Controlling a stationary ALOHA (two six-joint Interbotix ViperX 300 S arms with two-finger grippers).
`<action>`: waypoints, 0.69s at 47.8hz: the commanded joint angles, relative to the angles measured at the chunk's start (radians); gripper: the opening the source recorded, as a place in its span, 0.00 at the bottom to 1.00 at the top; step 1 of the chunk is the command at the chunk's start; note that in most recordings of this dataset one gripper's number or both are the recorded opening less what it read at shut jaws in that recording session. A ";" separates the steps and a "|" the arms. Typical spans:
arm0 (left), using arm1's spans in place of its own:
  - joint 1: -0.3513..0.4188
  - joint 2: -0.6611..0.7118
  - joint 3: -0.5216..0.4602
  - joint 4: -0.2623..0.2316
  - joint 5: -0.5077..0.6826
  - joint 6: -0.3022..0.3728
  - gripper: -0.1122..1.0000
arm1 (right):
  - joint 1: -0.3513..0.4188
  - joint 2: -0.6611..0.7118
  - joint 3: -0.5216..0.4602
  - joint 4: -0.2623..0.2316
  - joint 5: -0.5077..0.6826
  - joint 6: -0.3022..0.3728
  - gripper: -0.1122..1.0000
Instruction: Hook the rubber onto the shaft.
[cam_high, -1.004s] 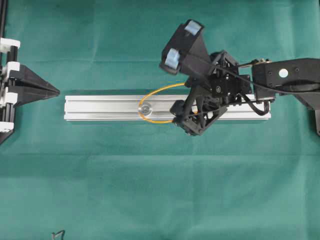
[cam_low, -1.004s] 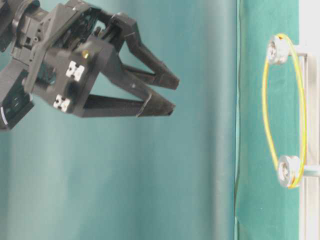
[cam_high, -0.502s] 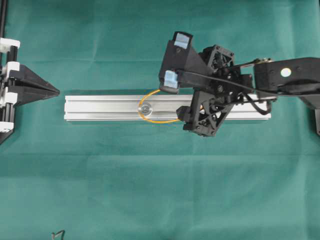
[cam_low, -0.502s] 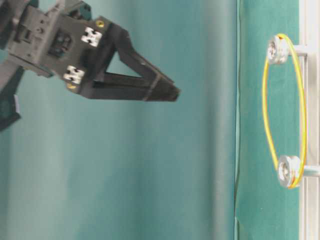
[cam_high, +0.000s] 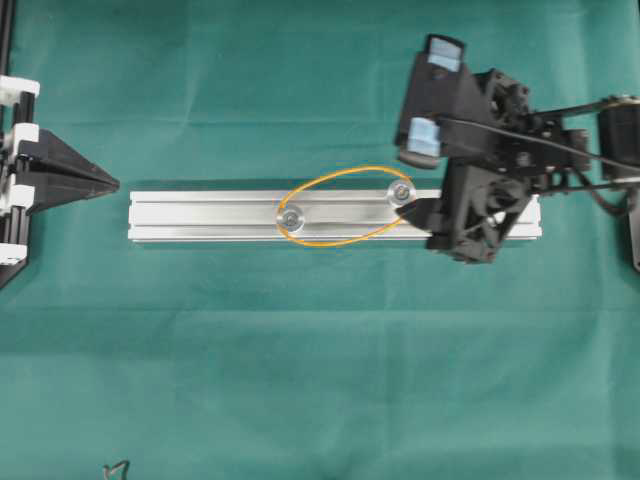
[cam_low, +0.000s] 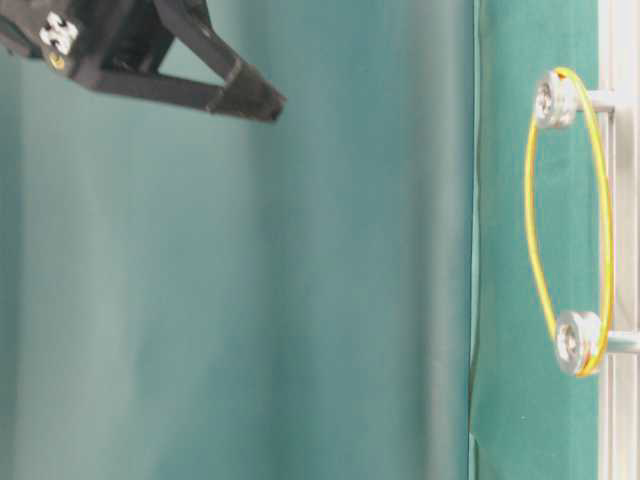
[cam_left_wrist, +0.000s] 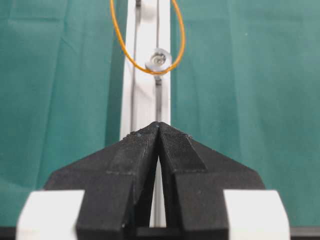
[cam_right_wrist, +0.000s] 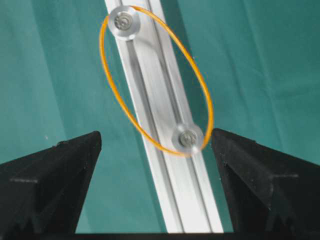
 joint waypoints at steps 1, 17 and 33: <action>-0.002 0.003 -0.035 0.002 -0.006 0.000 0.10 | 0.000 -0.052 0.009 -0.009 -0.006 -0.002 0.91; -0.002 0.003 -0.035 0.002 -0.008 0.002 0.10 | 0.000 -0.152 0.084 -0.017 -0.028 -0.002 0.91; -0.002 0.003 -0.034 0.002 -0.011 0.002 0.10 | 0.000 -0.153 0.109 -0.026 -0.057 0.002 0.91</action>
